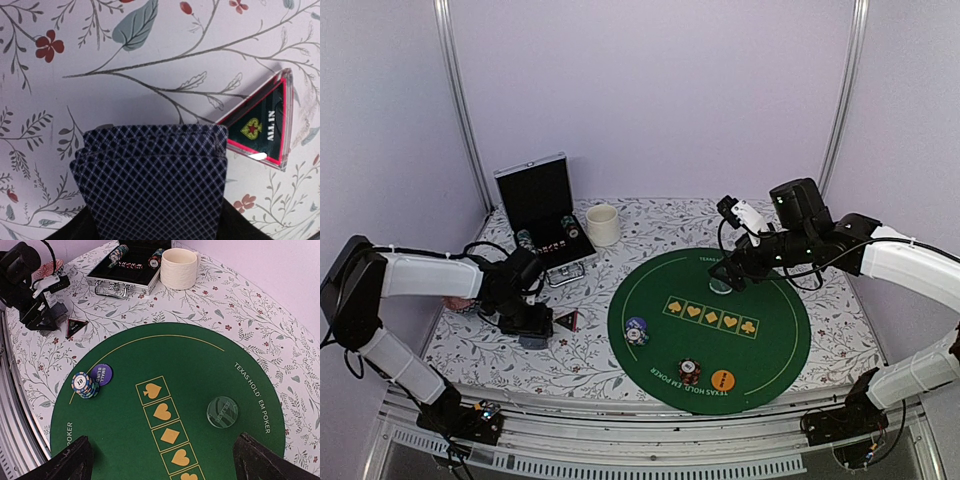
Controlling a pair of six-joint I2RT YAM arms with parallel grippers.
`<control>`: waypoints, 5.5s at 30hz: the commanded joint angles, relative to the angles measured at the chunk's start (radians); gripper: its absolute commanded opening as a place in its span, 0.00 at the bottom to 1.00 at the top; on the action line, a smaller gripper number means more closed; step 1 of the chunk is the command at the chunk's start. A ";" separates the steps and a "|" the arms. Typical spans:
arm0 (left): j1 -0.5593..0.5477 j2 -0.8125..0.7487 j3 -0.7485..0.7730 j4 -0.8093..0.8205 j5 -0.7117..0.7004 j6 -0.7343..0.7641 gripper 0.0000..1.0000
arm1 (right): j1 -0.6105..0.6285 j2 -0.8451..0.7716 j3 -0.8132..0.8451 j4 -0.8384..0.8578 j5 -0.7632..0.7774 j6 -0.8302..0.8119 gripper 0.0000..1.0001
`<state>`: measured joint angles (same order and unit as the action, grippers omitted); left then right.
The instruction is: Distribute texas hold em gaming equipment
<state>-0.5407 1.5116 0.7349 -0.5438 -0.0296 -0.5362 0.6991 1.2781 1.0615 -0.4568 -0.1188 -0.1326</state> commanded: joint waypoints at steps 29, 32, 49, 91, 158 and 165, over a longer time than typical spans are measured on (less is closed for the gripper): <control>-0.410 -0.024 0.568 -0.337 -0.168 0.496 0.45 | -0.032 0.330 0.266 0.271 -0.579 0.444 0.99; -0.431 -0.015 0.591 -0.302 -0.176 0.544 0.46 | 0.023 0.393 0.285 0.317 -0.622 0.468 0.99; -0.475 -0.010 0.586 -0.201 -0.139 0.634 0.46 | 0.107 0.678 0.410 0.478 -0.833 0.580 0.85; -0.477 -0.139 0.395 0.045 -0.129 0.724 0.92 | 0.106 0.618 0.416 0.300 -0.892 0.426 0.02; -0.385 -0.305 0.089 0.485 0.127 0.846 0.55 | 0.114 0.432 0.322 0.187 -0.571 0.357 0.47; -0.384 -0.288 0.092 0.478 0.107 0.837 0.55 | 0.113 0.428 0.331 0.147 -0.565 0.349 0.27</control>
<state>-0.9325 1.2114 0.7948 -0.0765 0.0887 0.3031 0.8173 1.7363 1.3674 -0.2710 -0.6888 0.2310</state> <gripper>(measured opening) 0.547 0.306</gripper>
